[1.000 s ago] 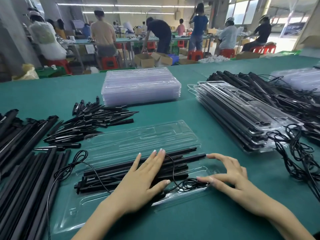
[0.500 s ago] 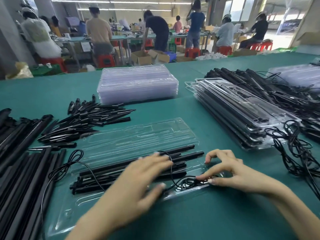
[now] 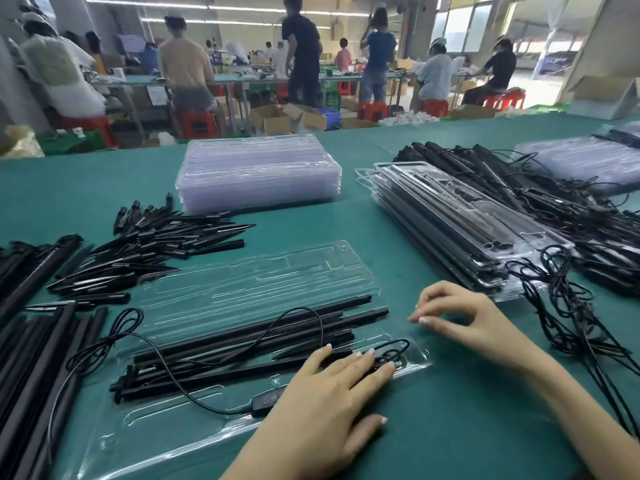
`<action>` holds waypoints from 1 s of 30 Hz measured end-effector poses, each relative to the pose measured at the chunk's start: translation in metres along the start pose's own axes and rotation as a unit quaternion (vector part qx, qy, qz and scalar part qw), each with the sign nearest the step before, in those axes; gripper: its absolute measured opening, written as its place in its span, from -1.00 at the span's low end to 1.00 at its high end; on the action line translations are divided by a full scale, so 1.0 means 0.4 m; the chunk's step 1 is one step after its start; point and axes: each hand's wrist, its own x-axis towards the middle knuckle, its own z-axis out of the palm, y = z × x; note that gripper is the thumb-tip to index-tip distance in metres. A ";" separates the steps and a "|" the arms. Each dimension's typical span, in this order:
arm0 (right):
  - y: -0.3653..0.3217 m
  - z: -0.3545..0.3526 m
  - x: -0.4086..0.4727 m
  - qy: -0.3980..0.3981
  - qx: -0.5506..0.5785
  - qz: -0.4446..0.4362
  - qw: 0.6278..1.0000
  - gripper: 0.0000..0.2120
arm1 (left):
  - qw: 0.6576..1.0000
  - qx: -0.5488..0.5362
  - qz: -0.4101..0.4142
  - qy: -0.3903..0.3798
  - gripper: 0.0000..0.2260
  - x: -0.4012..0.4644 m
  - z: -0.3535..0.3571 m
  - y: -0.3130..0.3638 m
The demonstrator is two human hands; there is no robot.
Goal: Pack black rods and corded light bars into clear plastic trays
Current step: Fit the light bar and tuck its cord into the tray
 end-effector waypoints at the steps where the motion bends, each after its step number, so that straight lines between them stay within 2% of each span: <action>1: 0.007 0.007 -0.011 -0.014 -0.040 -0.021 0.999 -0.88 | 1.000 0.016 0.000 0.014 -0.54 0.003 0.001 0.002; 3: 0.013 0.028 -0.030 -0.046 -0.100 -0.049 0.993 -0.79 | 1.000 0.023 -0.007 0.016 -0.55 0.006 -0.004 0.008; 5: 0.017 0.040 -0.042 -0.044 -0.103 -0.045 0.993 -0.73 | 0.999 0.031 -0.014 0.039 -0.56 0.010 0.000 0.013; 8: 0.018 0.050 -0.048 -0.027 -0.070 -0.020 0.997 -0.69 | 0.997 0.012 -0.033 0.062 -0.51 0.021 -0.002 0.020; 11: 0.015 0.066 -0.043 -0.009 -0.040 -0.015 0.999 -0.67 | 0.998 0.007 -0.039 0.053 -0.50 0.035 -0.010 0.025; 16: -0.005 0.061 -0.029 0.036 0.042 0.009 0.998 -0.77 | 0.999 0.016 -0.043 0.017 -0.54 0.039 -0.009 0.031; 19: -0.019 0.082 -0.027 0.007 -0.023 -0.059 0.998 -0.80 | 0.997 0.030 -0.073 -0.011 -0.54 0.037 -0.013 0.031; 22: -0.031 0.095 -0.021 0.012 -0.070 -0.103 0.992 -0.84 | 0.996 0.039 -0.079 -0.032 -0.55 0.037 -0.001 0.026; 25: -0.042 0.088 -0.010 -0.042 -0.137 -0.134 0.981 -0.88 | 0.996 0.033 -0.076 -0.046 -0.55 0.029 0.007 0.025; 28: -0.058 0.075 0.002 -0.094 -0.190 -0.139 0.967 -0.92 | 0.997 0.026 -0.066 -0.024 -0.54 0.017 0.008 0.021; 30: -0.067 0.073 0.004 -0.111 -0.230 -0.162 0.953 -0.90 | 0.999 -0.035 -0.032 0.002 -0.56 0.013 0.004 0.008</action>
